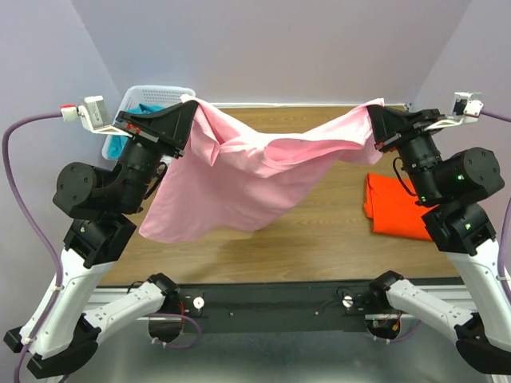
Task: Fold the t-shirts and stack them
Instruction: Flatten the tshirt out
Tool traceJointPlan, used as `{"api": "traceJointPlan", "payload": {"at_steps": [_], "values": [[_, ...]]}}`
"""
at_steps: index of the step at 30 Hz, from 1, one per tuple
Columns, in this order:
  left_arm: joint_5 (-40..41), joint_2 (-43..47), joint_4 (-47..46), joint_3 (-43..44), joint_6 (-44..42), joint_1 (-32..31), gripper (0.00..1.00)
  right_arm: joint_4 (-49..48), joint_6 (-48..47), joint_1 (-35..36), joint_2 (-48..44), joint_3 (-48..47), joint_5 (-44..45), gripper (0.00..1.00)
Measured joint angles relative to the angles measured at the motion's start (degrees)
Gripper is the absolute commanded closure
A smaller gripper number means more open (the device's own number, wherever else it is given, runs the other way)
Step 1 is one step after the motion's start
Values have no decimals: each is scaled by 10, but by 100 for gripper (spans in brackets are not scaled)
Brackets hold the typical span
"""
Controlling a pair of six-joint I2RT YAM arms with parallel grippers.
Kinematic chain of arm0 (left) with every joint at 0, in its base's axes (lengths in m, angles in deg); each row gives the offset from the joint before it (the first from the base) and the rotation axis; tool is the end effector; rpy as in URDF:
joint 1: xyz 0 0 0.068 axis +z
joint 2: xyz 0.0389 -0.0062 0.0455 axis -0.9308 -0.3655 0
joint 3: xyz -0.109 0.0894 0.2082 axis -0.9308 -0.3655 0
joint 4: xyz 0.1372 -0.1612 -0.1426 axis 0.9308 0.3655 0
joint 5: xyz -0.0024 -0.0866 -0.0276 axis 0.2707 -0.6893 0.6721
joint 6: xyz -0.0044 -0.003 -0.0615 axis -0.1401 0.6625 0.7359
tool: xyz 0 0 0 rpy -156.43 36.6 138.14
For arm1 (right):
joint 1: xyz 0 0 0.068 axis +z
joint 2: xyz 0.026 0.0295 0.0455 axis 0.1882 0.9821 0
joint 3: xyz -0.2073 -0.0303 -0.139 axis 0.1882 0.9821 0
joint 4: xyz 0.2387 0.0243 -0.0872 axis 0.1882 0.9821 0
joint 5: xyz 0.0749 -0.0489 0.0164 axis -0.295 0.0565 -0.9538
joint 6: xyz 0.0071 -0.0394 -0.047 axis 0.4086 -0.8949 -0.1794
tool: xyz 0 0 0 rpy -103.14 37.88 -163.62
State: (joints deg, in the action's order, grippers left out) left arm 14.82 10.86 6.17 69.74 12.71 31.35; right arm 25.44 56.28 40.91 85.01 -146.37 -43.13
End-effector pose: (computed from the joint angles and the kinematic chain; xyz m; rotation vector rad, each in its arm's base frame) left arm 0.1162 -0.0796 0.5229 -0.1057 1.1642 -1.0260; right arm 0.1467 0.0754 0.4964 0.0348 1.2788 0.6294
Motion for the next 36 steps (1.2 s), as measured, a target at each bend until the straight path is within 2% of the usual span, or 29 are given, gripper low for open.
{"api": "traceJointPlan", "payload": {"at_steps": [5, 9, 14, 18, 21, 23, 25, 28, 32, 35, 36], "values": [[37, -29, 3, 25, -13, 0, 100, 5, 0, 0, 16, -10, 10, 99], [68, -110, 20, 72, -21, 14, 100, 10, -6, 0, 65, -20, 66, 99], [18, -252, 39, 145, -25, 119, 100, 17, -38, -1, 176, -66, 167, 99], [-50, -401, 71, 269, -31, 191, 100, 33, -67, -30, 294, -142, 190, 99], [-87, -513, 105, 436, -43, 208, 100, 40, -89, -63, 379, -246, 181, 99], [-106, -555, 127, 527, -49, 215, 100, 40, -98, -75, 402, -283, 175, 99], [-123, -556, 127, 550, -50, 223, 100, 40, -105, -79, 402, -301, 169, 99], [-142, -502, 107, 485, -51, 239, 100, 28, -108, -79, 370, -278, 158, 98], [-147, -383, 49, 271, -49, 252, 100, 11, -100, -79, 294, -166, 152, 94], [-157, -297, 6, 56, -29, 252, 100, 4, -78, -80, 223, -27, 146, 86], [-163, -284, 10, 13, -18, 251, 100, 7, -70, -80, 210, 6, 145, 82]]}}
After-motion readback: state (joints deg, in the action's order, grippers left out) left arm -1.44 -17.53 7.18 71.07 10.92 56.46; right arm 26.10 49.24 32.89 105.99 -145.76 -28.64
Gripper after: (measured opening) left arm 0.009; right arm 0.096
